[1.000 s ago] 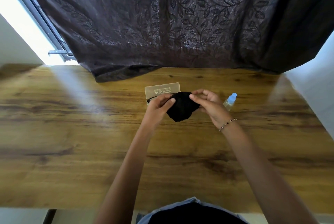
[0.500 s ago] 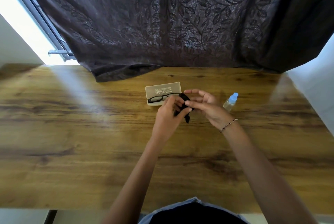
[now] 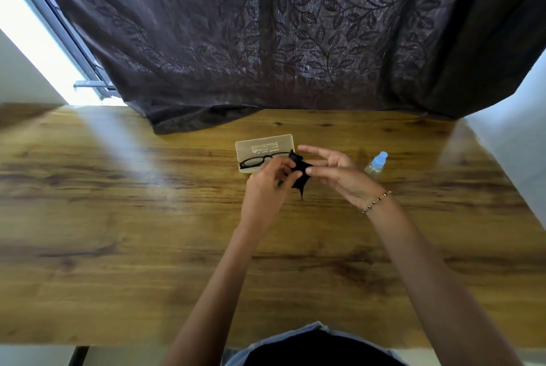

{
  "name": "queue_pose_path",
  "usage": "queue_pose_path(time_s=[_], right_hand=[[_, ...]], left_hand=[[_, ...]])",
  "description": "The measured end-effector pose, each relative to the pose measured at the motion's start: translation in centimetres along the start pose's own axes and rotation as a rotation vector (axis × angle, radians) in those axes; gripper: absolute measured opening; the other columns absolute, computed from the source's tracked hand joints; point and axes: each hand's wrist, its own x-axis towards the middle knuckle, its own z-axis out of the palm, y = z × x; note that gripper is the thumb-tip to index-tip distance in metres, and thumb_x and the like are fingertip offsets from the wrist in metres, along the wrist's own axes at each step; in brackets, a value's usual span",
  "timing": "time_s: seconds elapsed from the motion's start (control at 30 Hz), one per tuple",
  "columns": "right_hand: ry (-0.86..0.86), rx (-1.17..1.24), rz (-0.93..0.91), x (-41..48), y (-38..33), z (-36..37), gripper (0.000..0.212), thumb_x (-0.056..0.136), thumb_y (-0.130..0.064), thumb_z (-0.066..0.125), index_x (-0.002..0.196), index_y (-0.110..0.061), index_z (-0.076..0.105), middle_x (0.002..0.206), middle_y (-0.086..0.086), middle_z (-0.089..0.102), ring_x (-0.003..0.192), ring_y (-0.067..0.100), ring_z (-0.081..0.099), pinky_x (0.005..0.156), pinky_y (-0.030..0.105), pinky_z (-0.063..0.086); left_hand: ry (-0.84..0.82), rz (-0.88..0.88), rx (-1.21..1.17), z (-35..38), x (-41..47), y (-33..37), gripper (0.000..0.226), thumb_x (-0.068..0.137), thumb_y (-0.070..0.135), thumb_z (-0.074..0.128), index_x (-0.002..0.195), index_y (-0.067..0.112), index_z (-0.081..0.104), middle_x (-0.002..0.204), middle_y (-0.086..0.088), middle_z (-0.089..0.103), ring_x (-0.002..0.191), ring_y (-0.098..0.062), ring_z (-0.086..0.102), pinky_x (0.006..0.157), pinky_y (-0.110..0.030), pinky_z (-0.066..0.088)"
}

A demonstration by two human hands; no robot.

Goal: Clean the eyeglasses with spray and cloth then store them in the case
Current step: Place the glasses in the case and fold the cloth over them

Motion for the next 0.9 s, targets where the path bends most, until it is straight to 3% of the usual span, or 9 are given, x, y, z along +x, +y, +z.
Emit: queue_pose_path(time_s=[0.13, 0.23, 0.33, 0.53, 0.67, 0.9], right_hand=[[0.038, -0.015, -0.002, 0.0, 0.1, 0.2, 0.046, 0.09, 0.004, 0.057, 0.132, -0.013, 0.053, 0.094, 0.003, 0.075, 0.093, 0.011, 0.068, 0.084, 0.018, 0.052], [0.045, -0.027, -0.007, 0.0, 0.0, 0.4, 0.044, 0.091, 0.002, 0.056, 0.132, -0.012, 0.053, 0.108, 0.01, 0.071, 0.102, 0.017, 0.066, 0.092, 0.025, 0.052], [0.051, -0.064, -0.001, -0.1, -0.1, 0.8, 0.043, 0.093, 0.001, 0.054, 0.134, -0.009, 0.051, 0.117, 0.012, 0.067, 0.109, 0.018, 0.064, 0.095, 0.027, 0.05], [0.045, -0.088, 0.0, -0.3, -0.3, 0.9, 0.042, 0.094, 0.0, 0.052, 0.134, -0.011, 0.051, 0.117, 0.011, 0.068, 0.111, 0.016, 0.063, 0.098, 0.026, 0.048], [0.024, -0.081, -0.021, -0.1, -0.1, 0.8, 0.039, 0.094, 0.0, 0.051, 0.13, -0.012, 0.056, 0.114, 0.011, 0.069, 0.107, 0.019, 0.065, 0.093, 0.028, 0.052], [0.361, -0.021, -0.039, -0.1, 1.1, -0.9, 0.014, 0.082, -0.006, 0.071, 0.096, -0.008, 0.07, 0.091, 0.005, 0.075, 0.093, 0.015, 0.07, 0.076, 0.019, 0.056]], left_hand=[[0.005, -0.021, -0.029, 0.0, 0.1, -0.2, 0.013, 0.085, 0.02, 0.07, 0.098, 0.018, 0.068, 0.09, 0.01, 0.068, 0.079, 0.012, 0.061, 0.072, -0.007, 0.049], [0.02, -0.078, -0.091, 0.1, 0.0, 0.1, 0.015, 0.085, 0.028, 0.07, 0.097, 0.019, 0.067, 0.091, 0.01, 0.07, 0.078, 0.0, 0.065, 0.073, -0.018, 0.055], [0.037, -0.115, -0.049, 0.1, 0.1, 0.5, 0.026, 0.08, 0.041, 0.071, 0.094, 0.021, 0.062, 0.088, 0.012, 0.066, 0.073, -0.001, 0.062, 0.064, -0.012, 0.049], [0.037, -0.034, 0.061, 0.0, 0.2, 0.1, 0.013, 0.091, 0.024, 0.063, 0.097, 0.013, 0.061, 0.093, 0.005, 0.067, 0.074, -0.007, 0.065, 0.069, -0.032, 0.057], [0.005, -0.04, 0.043, -0.2, 0.2, 0.1, 0.008, 0.09, 0.021, 0.061, 0.095, 0.014, 0.06, 0.091, 0.005, 0.065, 0.074, -0.006, 0.063, 0.068, -0.029, 0.056], [0.169, -0.474, -0.427, -2.3, 0.5, -0.7, 0.011, 0.084, 0.018, 0.061, 0.078, 0.026, 0.058, 0.073, 0.014, 0.059, 0.064, 0.005, 0.053, 0.062, -0.013, 0.046]])
